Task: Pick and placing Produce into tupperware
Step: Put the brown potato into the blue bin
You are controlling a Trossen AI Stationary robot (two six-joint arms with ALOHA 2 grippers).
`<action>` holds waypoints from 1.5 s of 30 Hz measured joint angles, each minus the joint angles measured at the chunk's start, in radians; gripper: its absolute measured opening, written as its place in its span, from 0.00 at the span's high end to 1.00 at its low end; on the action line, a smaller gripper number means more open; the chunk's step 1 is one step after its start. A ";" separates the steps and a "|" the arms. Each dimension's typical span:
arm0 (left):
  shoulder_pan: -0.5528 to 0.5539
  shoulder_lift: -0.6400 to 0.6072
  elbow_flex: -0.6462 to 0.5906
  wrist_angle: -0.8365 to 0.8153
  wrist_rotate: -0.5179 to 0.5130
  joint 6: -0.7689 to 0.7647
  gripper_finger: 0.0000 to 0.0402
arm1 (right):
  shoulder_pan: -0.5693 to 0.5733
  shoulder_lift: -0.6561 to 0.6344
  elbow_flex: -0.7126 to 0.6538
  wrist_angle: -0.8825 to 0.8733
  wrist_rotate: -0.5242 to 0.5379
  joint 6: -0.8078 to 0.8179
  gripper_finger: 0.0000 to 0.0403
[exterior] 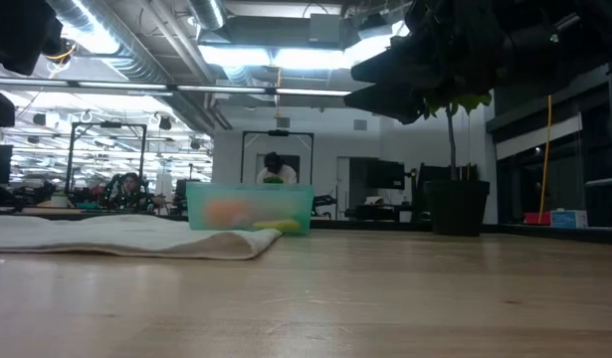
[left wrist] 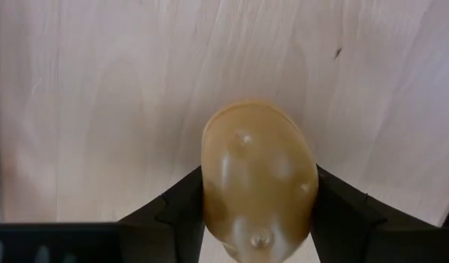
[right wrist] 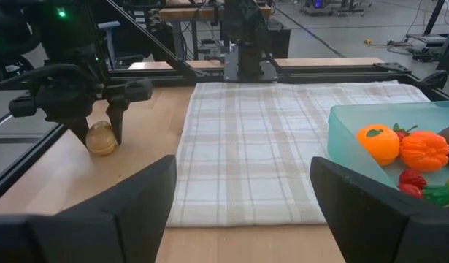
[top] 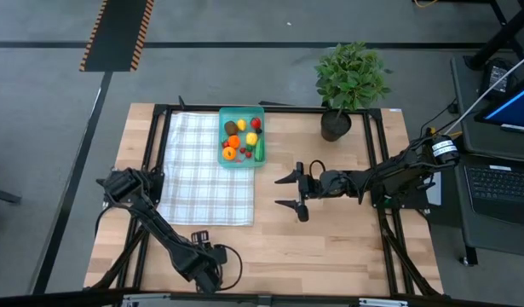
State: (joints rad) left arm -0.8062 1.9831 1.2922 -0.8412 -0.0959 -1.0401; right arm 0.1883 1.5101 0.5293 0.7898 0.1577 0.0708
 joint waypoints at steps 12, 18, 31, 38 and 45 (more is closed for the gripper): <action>-0.006 -0.035 0.055 -0.180 -0.017 0.055 0.54 | 0.034 0.000 0.000 0.057 0.000 -0.065 0.22; 0.002 -0.139 0.056 -0.180 -0.082 0.088 0.54 | 0.059 -0.001 0.000 0.066 0.000 -0.099 0.22; -0.038 -0.394 -0.064 -0.109 -0.411 0.153 0.54 | 0.083 -0.001 0.000 0.082 0.000 -0.105 0.22; -0.041 -0.548 -0.318 0.178 -0.508 0.212 0.54 | 0.129 -0.001 0.000 0.104 -0.001 -0.136 0.22; -0.029 -0.709 -0.569 0.498 -0.652 0.364 0.54 | 0.145 -0.001 0.000 0.159 -0.016 -0.157 0.22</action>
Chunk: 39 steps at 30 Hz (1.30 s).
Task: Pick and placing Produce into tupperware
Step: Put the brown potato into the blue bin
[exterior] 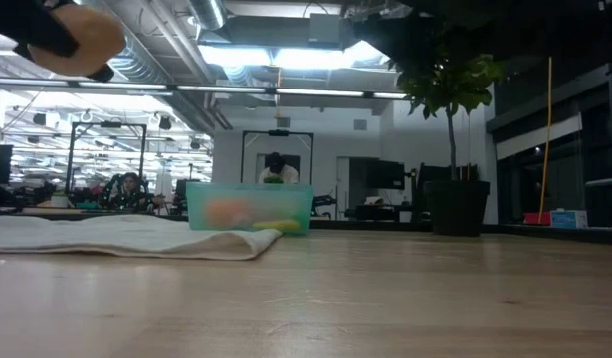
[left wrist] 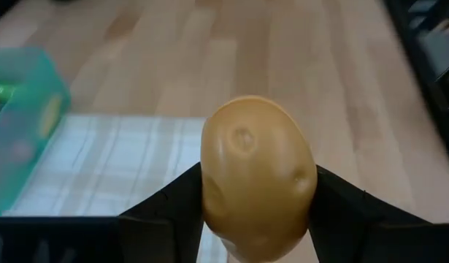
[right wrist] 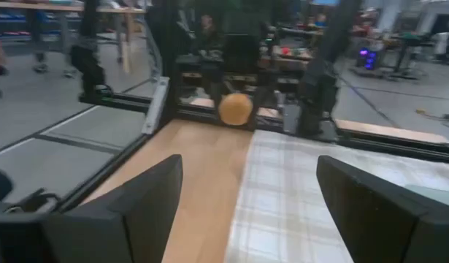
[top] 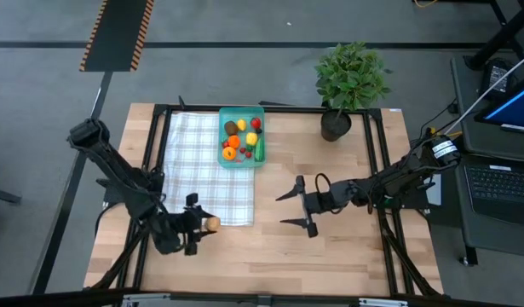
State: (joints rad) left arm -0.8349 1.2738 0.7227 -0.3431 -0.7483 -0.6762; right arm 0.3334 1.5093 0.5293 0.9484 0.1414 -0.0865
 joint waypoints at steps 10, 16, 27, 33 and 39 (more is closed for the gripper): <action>0.035 -0.112 -0.329 0.692 -0.023 0.356 0.54 | -0.001 0.000 0.000 0.035 -0.136 0.021 0.22; 0.087 -0.112 -0.465 1.015 0.040 0.523 0.54 | -0.001 0.001 0.000 0.018 -0.163 -0.004 0.22; 0.203 -0.112 -0.535 1.167 0.065 0.583 0.54 | -0.001 0.002 0.000 -0.011 -0.138 0.031 0.22; 0.296 -0.112 -0.535 1.167 0.063 0.582 0.54 | -0.010 0.002 0.000 -0.018 0.187 0.056 0.22; 0.405 -0.112 -0.536 1.168 0.028 0.552 0.54 | -0.045 0.002 0.000 -0.025 0.295 0.082 0.22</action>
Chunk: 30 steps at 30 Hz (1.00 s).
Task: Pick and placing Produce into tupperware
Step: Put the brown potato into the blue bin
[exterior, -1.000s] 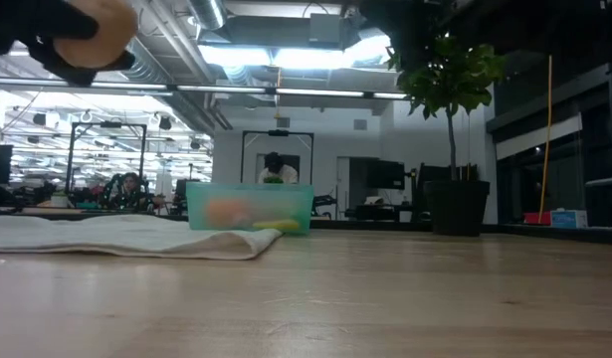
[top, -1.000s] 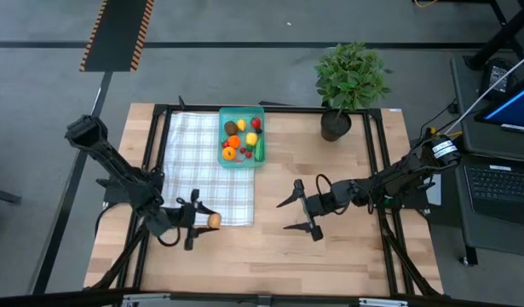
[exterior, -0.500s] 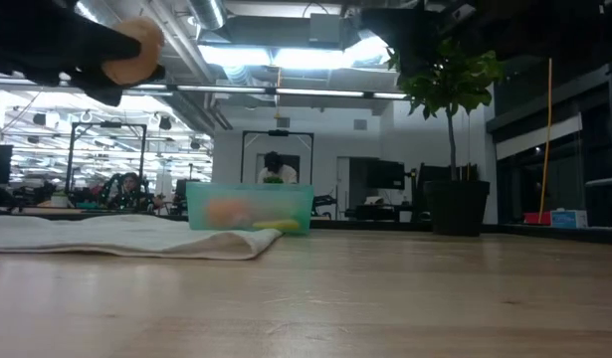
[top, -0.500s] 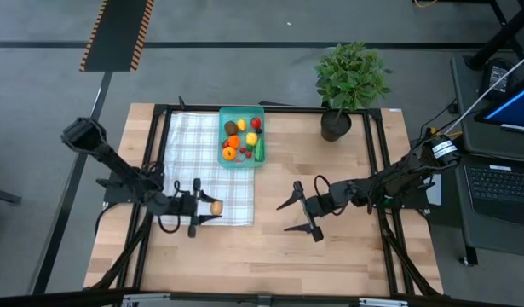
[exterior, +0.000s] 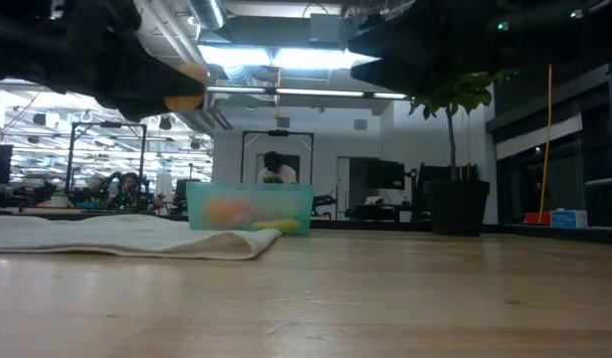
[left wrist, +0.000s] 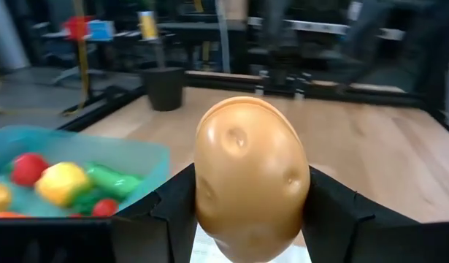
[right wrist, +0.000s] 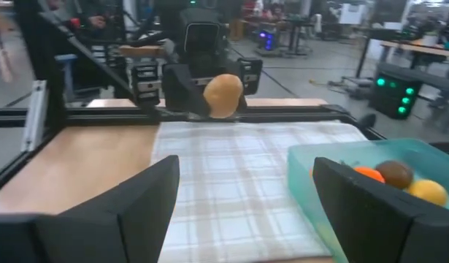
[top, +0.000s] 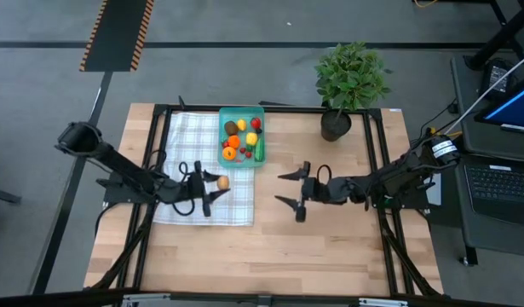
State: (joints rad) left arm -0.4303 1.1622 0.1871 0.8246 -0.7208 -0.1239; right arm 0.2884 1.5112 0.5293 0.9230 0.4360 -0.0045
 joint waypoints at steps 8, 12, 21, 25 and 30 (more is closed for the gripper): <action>0.098 0.000 0.000 0.000 -0.010 -0.031 0.54 | -0.054 0.000 0.000 -0.048 0.003 0.054 0.22; 0.132 0.000 0.000 0.000 0.036 -0.024 0.54 | -0.082 0.001 0.000 -0.080 0.003 0.061 0.28; 0.281 0.001 0.000 -0.001 0.169 -0.016 0.54 | -0.147 0.001 0.000 -0.083 0.001 0.008 0.63; 0.354 0.001 0.004 -0.006 0.221 -0.015 0.54 | -0.175 0.001 0.000 -0.083 -0.042 0.004 0.79; 0.435 0.006 0.038 -0.020 0.298 0.005 0.54 | -0.200 0.001 0.000 -0.083 -0.049 0.003 0.97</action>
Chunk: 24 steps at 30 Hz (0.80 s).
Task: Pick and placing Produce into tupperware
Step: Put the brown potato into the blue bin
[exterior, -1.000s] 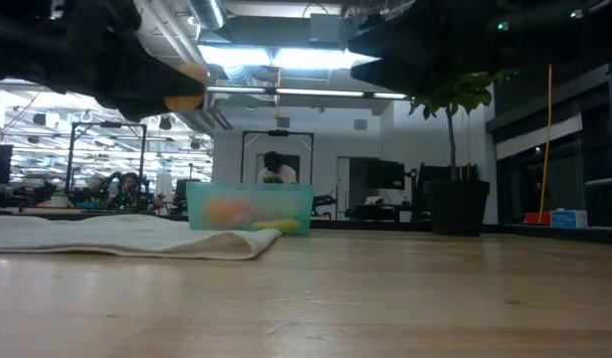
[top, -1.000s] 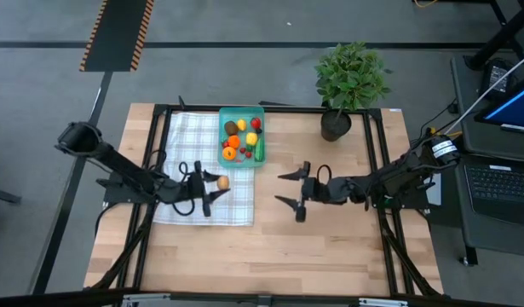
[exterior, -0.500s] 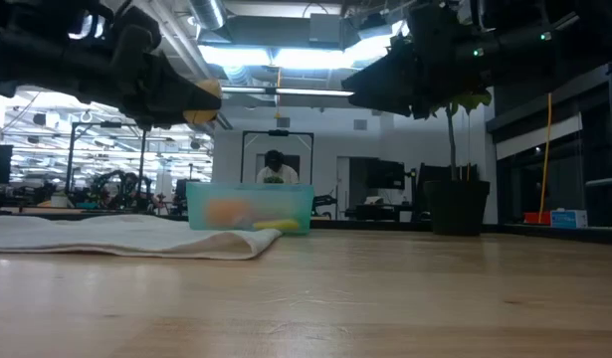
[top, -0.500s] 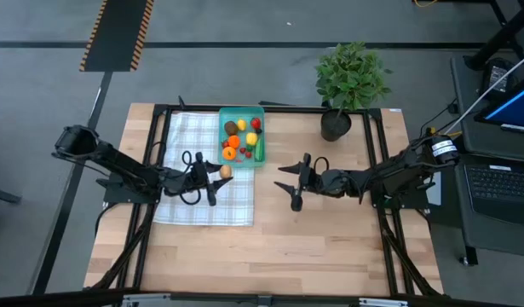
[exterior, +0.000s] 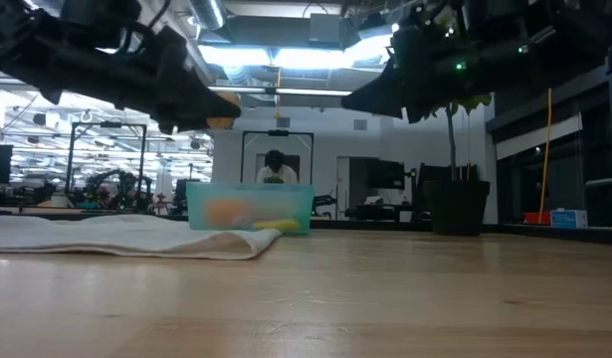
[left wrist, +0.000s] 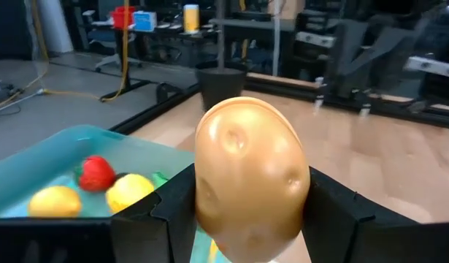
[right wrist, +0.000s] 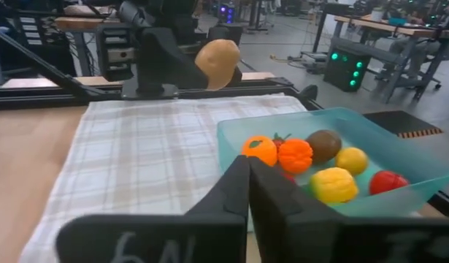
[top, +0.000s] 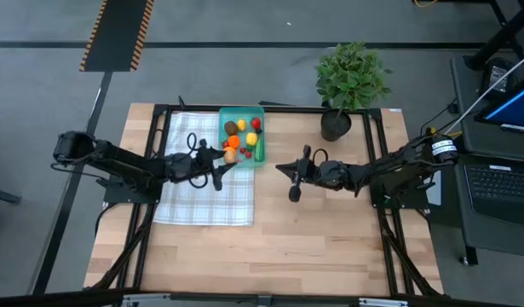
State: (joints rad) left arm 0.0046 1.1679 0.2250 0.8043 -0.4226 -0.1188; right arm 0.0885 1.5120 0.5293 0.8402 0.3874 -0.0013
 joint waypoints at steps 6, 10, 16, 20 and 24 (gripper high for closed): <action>0.103 0.000 0.058 -0.124 0.057 0.000 0.54 | -0.023 0.000 0.000 0.002 0.001 -0.005 0.96; 0.163 0.000 0.084 -0.154 0.107 0.000 0.54 | -0.036 0.000 0.000 0.003 0.000 -0.007 0.97; 0.237 0.000 0.119 -0.201 0.177 0.000 0.54 | -0.055 0.000 0.000 0.009 0.000 -0.007 0.97; 0.289 0.010 0.182 -0.302 0.231 0.005 0.54 | -0.074 0.000 0.000 0.009 0.001 -0.007 0.95; 0.338 0.040 0.282 -0.486 0.292 0.049 0.54 | -0.087 0.000 0.000 0.009 0.002 -0.007 0.95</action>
State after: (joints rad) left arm 0.3425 1.2082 0.5074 0.3188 -0.1309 -0.0695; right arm 0.0020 1.5120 0.5293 0.8489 0.3889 -0.0082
